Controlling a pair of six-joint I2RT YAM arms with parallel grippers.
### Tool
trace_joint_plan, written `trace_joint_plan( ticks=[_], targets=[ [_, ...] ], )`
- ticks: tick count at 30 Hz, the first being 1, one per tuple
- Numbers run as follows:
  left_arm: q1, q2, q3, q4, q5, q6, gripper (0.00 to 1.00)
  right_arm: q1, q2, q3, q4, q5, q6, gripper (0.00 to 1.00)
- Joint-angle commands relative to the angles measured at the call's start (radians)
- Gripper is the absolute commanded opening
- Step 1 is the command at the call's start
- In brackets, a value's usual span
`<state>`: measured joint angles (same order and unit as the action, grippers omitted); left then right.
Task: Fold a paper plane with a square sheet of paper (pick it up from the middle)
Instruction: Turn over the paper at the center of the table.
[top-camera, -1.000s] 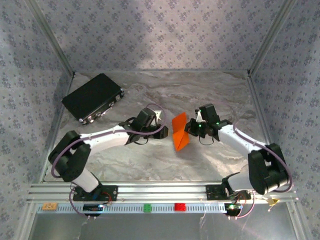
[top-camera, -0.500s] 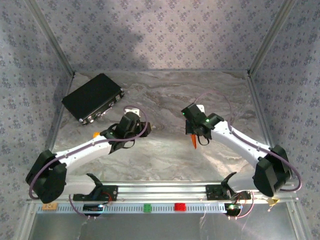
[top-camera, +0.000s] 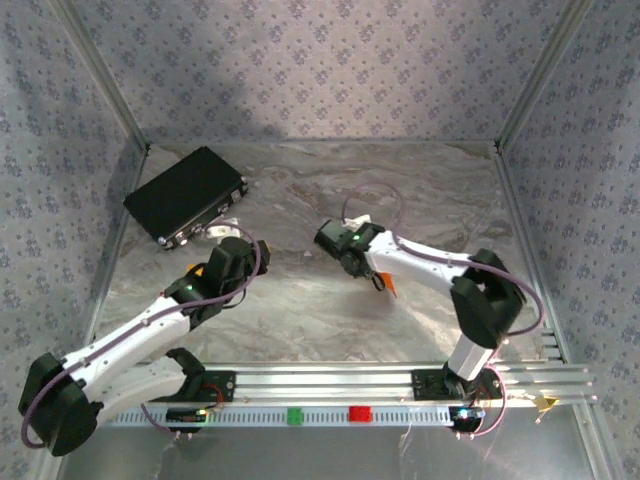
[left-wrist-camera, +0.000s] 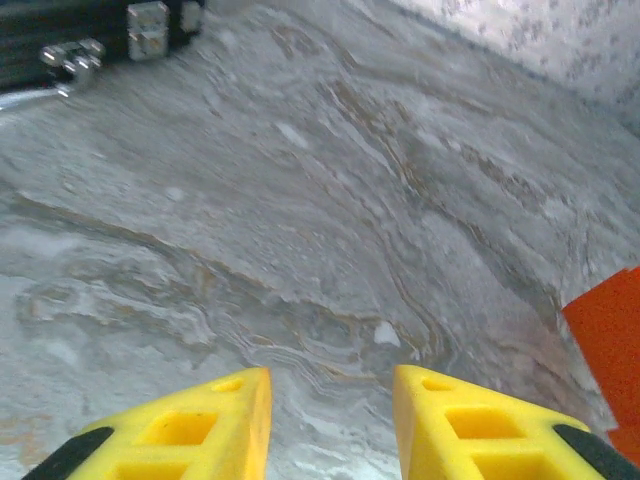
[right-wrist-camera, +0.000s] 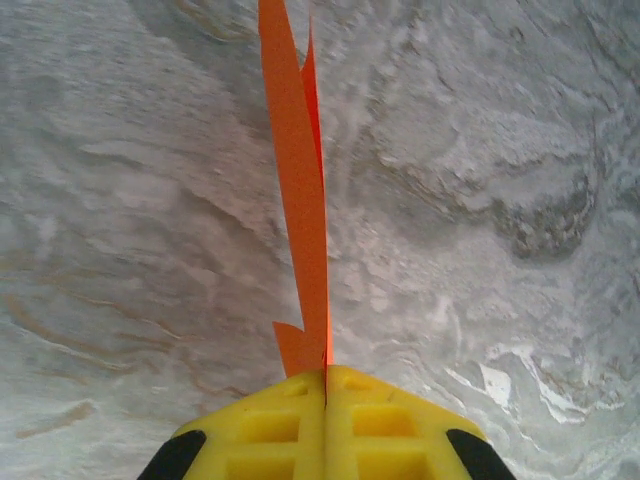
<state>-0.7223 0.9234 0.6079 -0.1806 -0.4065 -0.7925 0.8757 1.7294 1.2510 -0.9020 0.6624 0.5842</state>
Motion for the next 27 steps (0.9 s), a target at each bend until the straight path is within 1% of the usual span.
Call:
trace_joint_plan(
  ticks=[1,4,7,10,14,18,21,24,27],
  targets=[
    [0.005,-0.064,-0.018,-0.078,-0.116,-0.038,0.36,0.045,0.100,0.084,-0.063,0.042,0.029,0.05],
    [0.005,-0.112,-0.029,-0.096,-0.146,-0.053,0.36,0.082,0.184,0.145,-0.061,0.015,0.025,0.06],
    [0.006,-0.142,-0.033,-0.122,-0.164,-0.059,0.37,0.107,0.246,0.204,-0.056,-0.039,0.010,0.07],
    [0.004,-0.153,-0.028,-0.144,-0.166,-0.062,0.37,0.114,0.255,0.219,0.001,-0.139,-0.014,0.09],
    [0.005,-0.150,-0.028,-0.145,-0.166,-0.068,0.39,0.089,0.218,0.187,0.111,-0.311,-0.020,0.14],
    [0.007,-0.130,-0.025,-0.130,-0.142,-0.062,0.42,0.037,0.135,0.088,0.283,-0.535,-0.007,0.23],
    [0.009,-0.097,-0.019,-0.106,-0.097,-0.043,0.46,-0.019,0.034,-0.028,0.446,-0.672,-0.007,0.37],
    [0.015,-0.047,-0.006,-0.084,-0.037,-0.029,0.51,-0.098,-0.074,-0.177,0.582,-0.791,0.035,0.41],
    [0.022,0.022,0.008,-0.048,0.031,-0.004,0.60,-0.194,-0.170,-0.306,0.700,-0.875,0.114,0.41]
  ],
)
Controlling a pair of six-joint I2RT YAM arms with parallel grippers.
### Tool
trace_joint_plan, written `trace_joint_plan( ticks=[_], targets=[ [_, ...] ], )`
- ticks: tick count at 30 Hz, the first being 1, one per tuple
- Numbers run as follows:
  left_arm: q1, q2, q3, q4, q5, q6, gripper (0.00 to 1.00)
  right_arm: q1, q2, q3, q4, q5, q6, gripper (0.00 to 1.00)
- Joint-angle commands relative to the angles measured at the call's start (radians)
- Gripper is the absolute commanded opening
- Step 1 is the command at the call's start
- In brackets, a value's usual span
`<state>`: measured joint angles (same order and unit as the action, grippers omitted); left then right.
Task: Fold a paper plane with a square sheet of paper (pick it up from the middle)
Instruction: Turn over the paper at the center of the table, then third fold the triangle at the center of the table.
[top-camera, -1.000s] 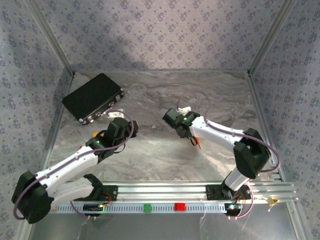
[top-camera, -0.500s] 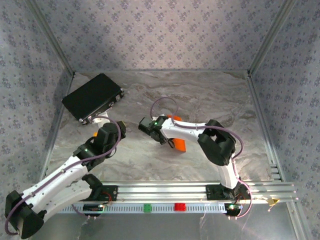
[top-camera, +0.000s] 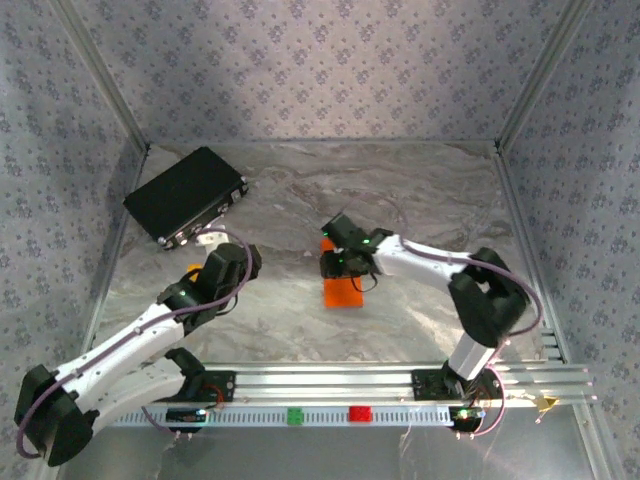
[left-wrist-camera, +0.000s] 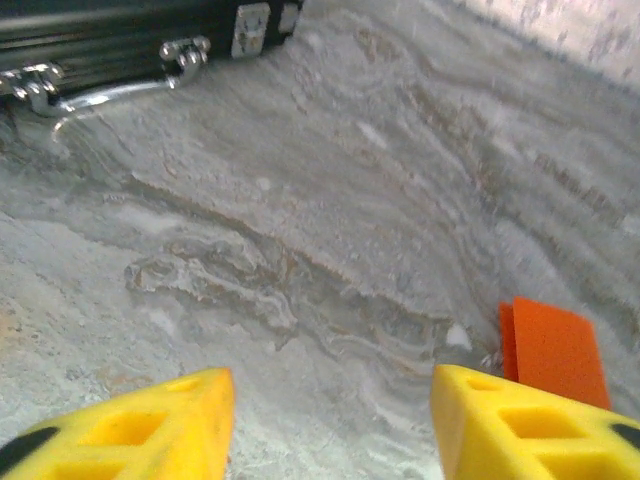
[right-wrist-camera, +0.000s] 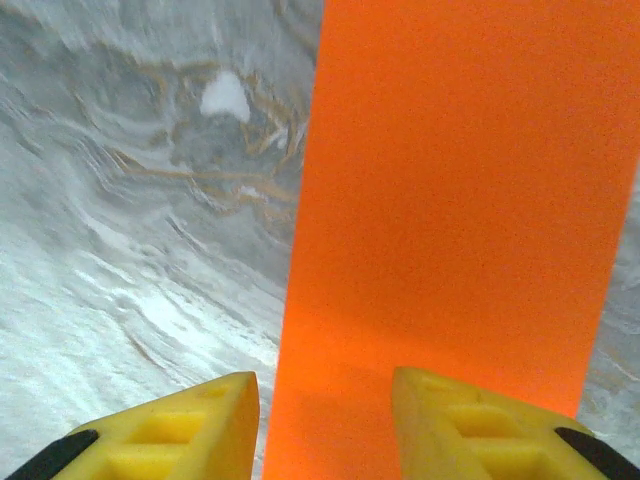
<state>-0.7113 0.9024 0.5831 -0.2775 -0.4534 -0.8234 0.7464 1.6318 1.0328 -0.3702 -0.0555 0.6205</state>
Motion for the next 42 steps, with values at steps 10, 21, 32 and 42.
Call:
trace_joint_plan(
  ticks=[10,21,32,42],
  targets=[
    [0.018,0.302,0.177,0.086,0.290,0.145,0.70,-0.255,-0.224,-0.320,0.260,-0.218,0.137,0.34],
    [0.017,0.405,0.217,0.098,0.375,0.107,0.69,-0.321,-0.219,-0.375,0.336,-0.327,0.153,0.27],
    [0.038,0.369,0.180,0.106,0.383,0.051,0.95,-0.332,-0.143,-0.378,0.419,-0.453,0.159,0.18],
    [0.073,0.353,0.158,0.112,0.414,0.022,1.00,-0.326,-0.043,-0.376,0.479,-0.522,0.171,0.16]
  ],
)
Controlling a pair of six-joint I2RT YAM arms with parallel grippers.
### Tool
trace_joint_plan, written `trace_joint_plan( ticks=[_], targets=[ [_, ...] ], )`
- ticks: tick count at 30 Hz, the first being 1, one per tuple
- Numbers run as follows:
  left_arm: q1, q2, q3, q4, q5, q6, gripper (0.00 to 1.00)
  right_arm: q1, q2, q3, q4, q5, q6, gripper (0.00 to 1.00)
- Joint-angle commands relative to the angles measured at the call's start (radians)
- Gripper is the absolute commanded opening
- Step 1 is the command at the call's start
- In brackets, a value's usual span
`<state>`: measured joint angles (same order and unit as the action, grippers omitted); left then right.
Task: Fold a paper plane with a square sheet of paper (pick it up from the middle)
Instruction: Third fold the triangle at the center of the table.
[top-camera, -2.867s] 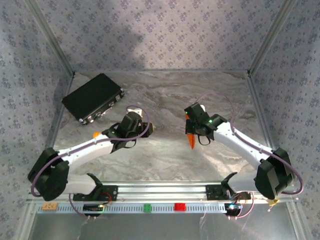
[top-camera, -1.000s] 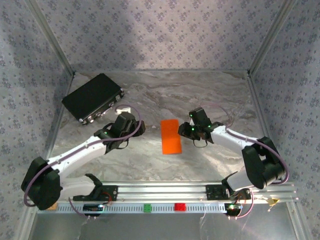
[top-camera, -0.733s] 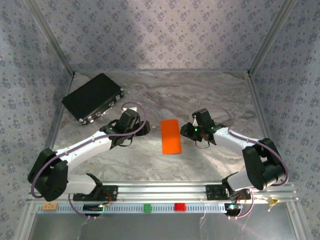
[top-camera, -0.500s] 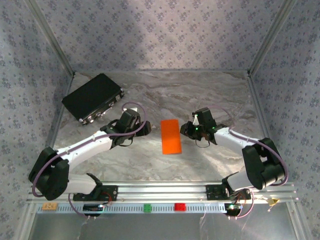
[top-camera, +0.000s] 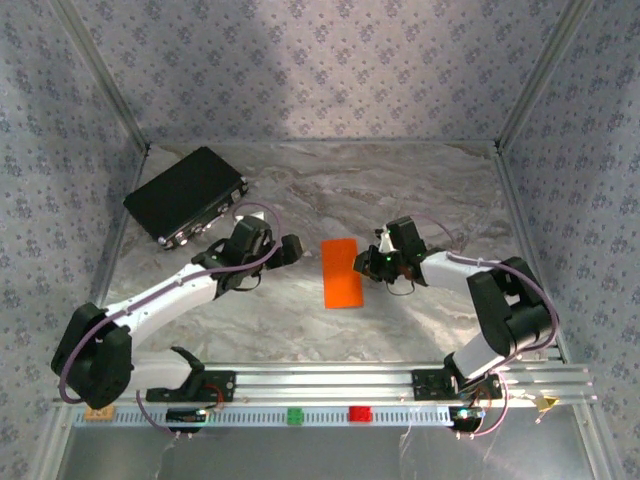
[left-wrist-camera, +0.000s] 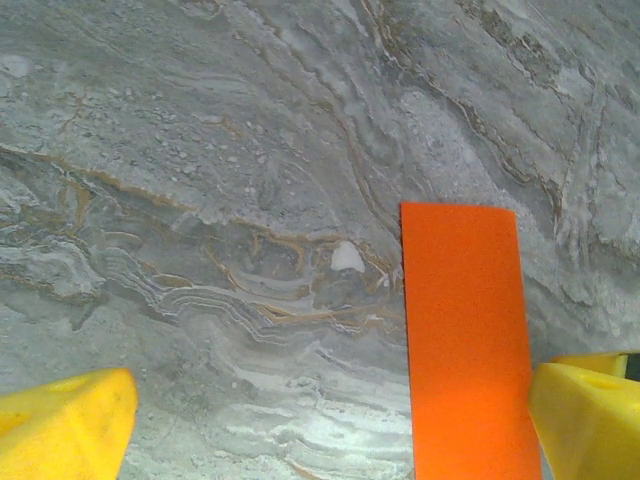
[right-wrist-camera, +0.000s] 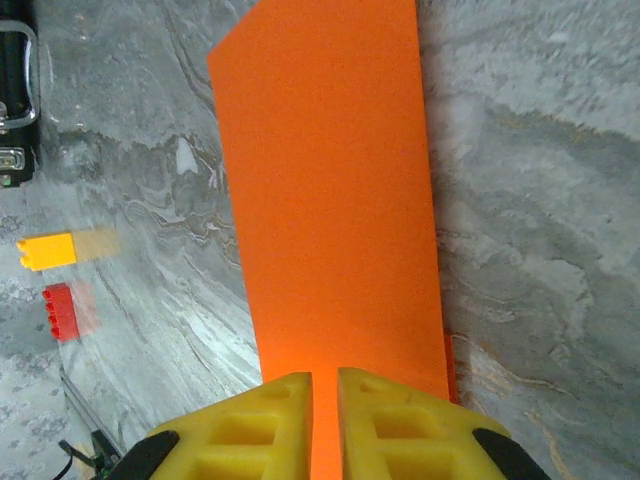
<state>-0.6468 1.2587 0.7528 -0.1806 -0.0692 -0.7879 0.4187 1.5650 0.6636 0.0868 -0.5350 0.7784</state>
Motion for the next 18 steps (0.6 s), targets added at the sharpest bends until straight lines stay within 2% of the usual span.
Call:
trace_joint_plan(
  ticks=[1,6,16,18],
  targets=[
    [0.008,0.003,-0.013,0.025,0.048,-0.011,1.00,0.003,0.032,-0.008,0.022,-0.045,0.012,0.15],
    [0.008,0.047,-0.023,0.111,0.152,-0.012,0.90,0.001,0.077,-0.028,0.030,-0.051,0.003,0.15],
    [0.008,0.253,0.037,0.208,0.393,-0.049,0.51,-0.012,0.118,-0.114,0.077,-0.008,0.081,0.13],
    [0.006,0.290,0.050,0.232,0.437,-0.061,0.48,-0.014,0.116,-0.113,0.071,-0.003,0.081,0.13]
  ],
)
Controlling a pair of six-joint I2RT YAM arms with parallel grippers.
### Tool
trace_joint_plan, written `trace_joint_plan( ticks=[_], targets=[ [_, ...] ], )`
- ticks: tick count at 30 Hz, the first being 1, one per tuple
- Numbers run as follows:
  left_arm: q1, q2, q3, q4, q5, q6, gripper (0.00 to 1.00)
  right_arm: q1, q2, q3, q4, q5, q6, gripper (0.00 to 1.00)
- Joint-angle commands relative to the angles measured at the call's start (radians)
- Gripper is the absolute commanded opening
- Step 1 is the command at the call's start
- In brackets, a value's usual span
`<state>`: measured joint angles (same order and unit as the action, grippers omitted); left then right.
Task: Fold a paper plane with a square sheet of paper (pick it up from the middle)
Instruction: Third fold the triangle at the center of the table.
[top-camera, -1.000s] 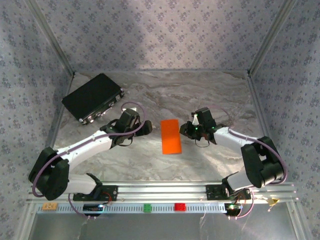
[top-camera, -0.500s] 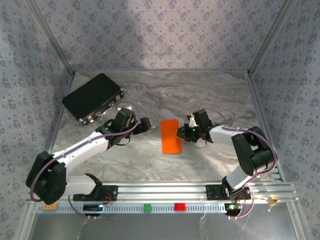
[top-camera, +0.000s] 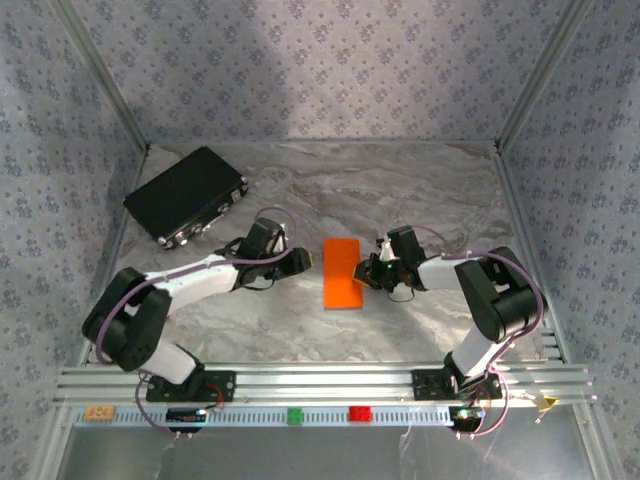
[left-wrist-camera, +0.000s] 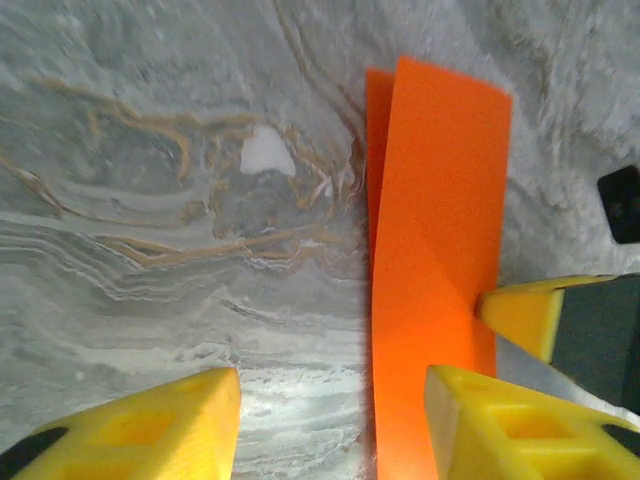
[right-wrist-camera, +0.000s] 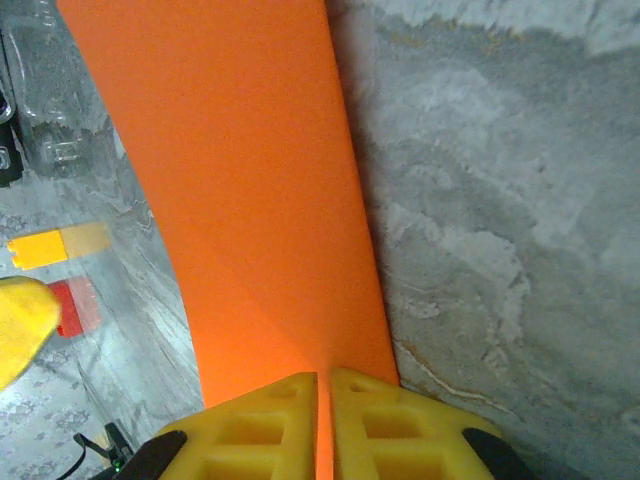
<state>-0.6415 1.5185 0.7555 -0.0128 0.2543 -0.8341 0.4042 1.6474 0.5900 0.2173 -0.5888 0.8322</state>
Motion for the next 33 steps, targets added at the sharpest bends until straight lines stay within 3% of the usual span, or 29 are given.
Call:
trace_joint_plan(
  ticks=[1,7,16,33],
  targets=[
    [0.001,0.053,0.054,0.081,0.133,-0.024,0.47,0.000,0.031,-0.039,-0.061,0.052,0.028,0.13],
    [-0.004,0.161,0.085,0.127,0.213,-0.067,0.38,-0.002,0.031,-0.033,-0.074,0.060,0.027,0.13],
    [-0.027,0.272,0.113,0.175,0.289,-0.108,0.33,-0.002,0.038,-0.033,-0.082,0.061,0.027,0.13],
    [-0.047,0.321,0.131,0.160,0.316,-0.109,0.25,-0.004,0.025,-0.028,-0.090,0.064,0.028,0.13]
  ],
)
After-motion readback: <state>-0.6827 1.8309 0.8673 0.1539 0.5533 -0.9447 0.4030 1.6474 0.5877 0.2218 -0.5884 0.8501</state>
